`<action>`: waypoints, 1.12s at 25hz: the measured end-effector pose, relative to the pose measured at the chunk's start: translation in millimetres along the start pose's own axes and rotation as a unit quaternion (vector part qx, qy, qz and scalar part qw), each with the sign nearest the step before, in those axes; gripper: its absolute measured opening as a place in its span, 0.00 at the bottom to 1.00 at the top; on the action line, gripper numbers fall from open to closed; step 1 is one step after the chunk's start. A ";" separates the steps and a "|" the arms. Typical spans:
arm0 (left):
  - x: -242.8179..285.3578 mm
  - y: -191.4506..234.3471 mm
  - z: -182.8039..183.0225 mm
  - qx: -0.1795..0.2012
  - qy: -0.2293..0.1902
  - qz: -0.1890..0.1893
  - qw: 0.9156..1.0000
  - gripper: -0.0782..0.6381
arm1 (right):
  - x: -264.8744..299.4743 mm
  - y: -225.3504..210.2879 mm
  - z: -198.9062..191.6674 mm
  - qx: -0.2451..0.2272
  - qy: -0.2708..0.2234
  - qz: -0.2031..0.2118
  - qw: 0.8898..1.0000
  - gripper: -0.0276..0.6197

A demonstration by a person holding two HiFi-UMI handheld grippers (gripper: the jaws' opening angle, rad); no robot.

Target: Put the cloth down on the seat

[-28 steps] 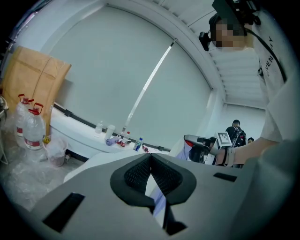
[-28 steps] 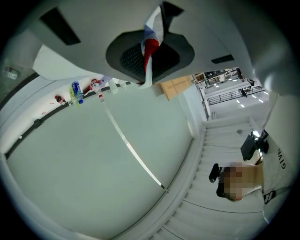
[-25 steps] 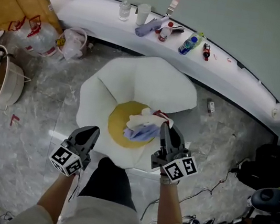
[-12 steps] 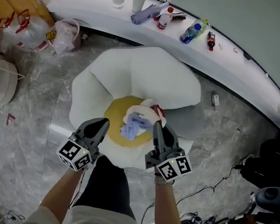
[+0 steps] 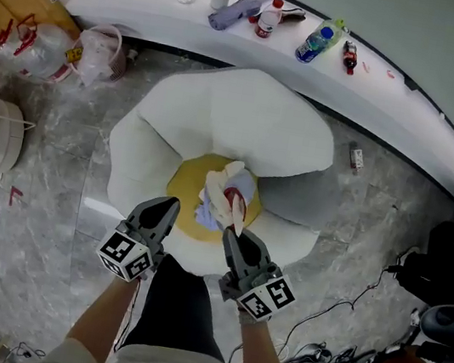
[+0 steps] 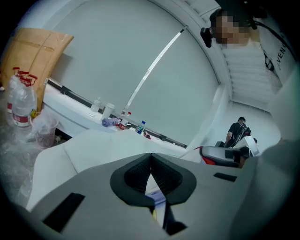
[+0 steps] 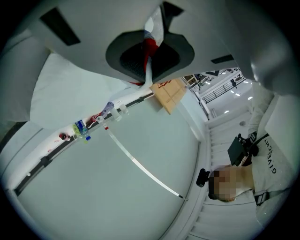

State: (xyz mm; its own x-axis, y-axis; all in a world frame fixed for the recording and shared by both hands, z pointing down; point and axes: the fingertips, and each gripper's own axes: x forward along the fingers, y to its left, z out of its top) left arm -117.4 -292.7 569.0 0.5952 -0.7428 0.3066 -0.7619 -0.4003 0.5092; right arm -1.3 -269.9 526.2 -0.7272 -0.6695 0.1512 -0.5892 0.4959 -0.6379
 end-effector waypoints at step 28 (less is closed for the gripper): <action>80.7 73.1 -143.5 0.008 0.044 -0.005 0.999 0.13 | 39.3 -171.8 -152.6 -0.032 0.058 -0.100 0.993 0.09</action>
State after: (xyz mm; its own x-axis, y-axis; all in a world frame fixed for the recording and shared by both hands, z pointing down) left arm -88.4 -304.8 746.4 0.6229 -0.6890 0.3705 -0.7590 -0.4176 0.4995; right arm 17.6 -297.0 757.0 -0.6262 -0.6921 0.3590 -0.7452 0.3959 -0.5366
